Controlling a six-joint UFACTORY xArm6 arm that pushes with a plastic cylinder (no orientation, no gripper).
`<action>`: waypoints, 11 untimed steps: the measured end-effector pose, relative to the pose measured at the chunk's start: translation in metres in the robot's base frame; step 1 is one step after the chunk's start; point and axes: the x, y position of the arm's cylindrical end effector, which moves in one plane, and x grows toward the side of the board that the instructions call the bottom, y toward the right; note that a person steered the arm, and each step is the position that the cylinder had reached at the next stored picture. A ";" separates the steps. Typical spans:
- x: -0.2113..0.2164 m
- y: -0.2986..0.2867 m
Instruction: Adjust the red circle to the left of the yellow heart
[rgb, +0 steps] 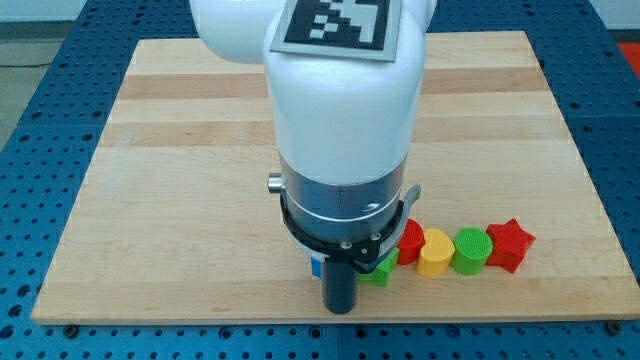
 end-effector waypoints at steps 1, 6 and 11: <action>0.001 -0.015; -0.118 0.069; -0.081 0.063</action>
